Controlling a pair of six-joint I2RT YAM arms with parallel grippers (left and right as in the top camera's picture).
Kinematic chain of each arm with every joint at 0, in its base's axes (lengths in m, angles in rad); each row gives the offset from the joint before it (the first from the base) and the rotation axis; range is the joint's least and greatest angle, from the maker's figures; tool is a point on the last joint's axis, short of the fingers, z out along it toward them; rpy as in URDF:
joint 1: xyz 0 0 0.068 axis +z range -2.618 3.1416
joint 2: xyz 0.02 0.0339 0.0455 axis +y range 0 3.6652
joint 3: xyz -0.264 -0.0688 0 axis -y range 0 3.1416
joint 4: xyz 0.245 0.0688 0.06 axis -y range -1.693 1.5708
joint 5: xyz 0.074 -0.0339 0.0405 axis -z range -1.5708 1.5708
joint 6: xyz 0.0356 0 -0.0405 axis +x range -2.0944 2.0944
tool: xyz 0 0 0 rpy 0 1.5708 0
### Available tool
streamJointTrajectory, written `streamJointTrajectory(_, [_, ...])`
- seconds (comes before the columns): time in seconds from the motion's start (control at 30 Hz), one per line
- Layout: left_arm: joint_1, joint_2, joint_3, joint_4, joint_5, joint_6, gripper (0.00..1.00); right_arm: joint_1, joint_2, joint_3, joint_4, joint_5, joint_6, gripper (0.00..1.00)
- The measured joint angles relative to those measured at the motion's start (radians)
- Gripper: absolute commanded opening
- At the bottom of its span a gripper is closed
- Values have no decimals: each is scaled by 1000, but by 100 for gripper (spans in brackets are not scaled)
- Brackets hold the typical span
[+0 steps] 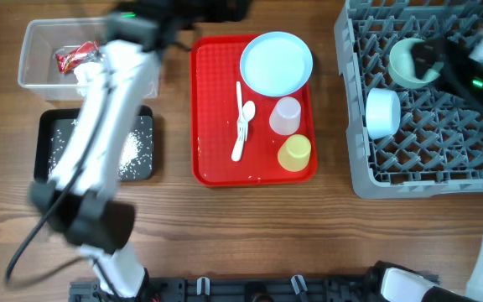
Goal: Sort waste into correct bins and load items into the dishwasher rack
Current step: 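Retract the left arm and move the right gripper to the blue plate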
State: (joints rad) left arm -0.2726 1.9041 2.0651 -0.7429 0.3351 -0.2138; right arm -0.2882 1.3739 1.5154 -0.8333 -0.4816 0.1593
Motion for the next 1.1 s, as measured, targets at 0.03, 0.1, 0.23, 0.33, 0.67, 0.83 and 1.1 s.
streamJointTrajectory(0.03, [29, -41, 3, -55, -29, 14, 100, 76, 3, 0, 29, 15, 7, 99])
streamJointTrajectory(0.1, [99, -99, 6, -166, -78, 36, 100, 200, 18, 0, 74, 53, 29, 99])
streamJointTrajectory(0.23, [210, -111, 4, -321, -139, 52, 100, 417, 94, 0, 117, 133, 71, 99])
streamJointTrajectory(0.33, [285, -109, 3, -395, -191, 57, 100, 557, 196, 0, 119, 215, 101, 98])
streamJointTrajectory(0.67, [405, -109, 3, -451, -245, 60, 100, 635, 404, 0, 223, 517, 311, 86])
streamJointTrajectory(0.83, [405, -94, 3, -451, -248, 60, 100, 631, 446, 0, 303, 603, 341, 80])
streamJointTrajectory(1.1, [405, -79, 2, -451, -249, 60, 100, 573, 637, 0, 367, 635, 404, 49])
